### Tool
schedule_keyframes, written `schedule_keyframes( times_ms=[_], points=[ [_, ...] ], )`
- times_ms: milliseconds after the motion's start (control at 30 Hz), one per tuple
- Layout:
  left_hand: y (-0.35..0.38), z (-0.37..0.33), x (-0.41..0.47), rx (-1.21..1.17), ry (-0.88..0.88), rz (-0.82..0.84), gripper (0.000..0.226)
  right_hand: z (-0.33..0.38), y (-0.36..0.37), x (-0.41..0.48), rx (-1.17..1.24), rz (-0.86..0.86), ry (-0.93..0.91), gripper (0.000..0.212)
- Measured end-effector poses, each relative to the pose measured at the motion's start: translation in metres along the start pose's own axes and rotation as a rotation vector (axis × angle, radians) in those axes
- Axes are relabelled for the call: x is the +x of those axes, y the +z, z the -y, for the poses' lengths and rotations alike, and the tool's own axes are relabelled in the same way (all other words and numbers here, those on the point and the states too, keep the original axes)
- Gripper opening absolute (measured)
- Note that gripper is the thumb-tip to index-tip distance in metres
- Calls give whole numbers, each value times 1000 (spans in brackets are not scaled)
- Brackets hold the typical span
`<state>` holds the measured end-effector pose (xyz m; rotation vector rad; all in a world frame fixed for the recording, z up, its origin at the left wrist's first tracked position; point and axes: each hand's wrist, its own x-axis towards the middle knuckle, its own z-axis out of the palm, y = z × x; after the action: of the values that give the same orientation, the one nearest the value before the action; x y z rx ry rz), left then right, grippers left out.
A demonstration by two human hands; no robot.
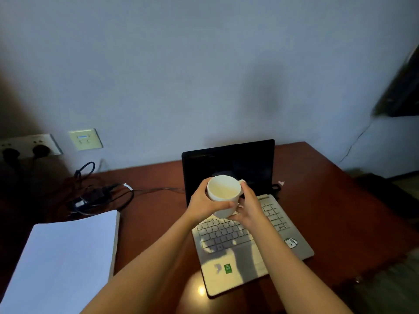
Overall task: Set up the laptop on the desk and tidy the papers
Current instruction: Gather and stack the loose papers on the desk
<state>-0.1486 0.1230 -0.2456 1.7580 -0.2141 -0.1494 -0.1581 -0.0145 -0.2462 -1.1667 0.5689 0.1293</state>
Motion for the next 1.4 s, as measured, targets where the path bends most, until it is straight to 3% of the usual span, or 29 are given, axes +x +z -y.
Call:
schedule_keyframes(
  times_ms=[167,567,900,1400],
  points=[
    [60,-15,29,23,18,82,73,26,-51,18,68,-104,8,37],
    [165,-44,93,63,18,163,73,89,-143,68,215,-178,31,46],
    [177,-37,129,84,7,205,75,96,-148,98,275,-232,75,48],
    [189,-46,159,57,107,355,87,116,-155,99,326,-399,-9,47]
  ],
)
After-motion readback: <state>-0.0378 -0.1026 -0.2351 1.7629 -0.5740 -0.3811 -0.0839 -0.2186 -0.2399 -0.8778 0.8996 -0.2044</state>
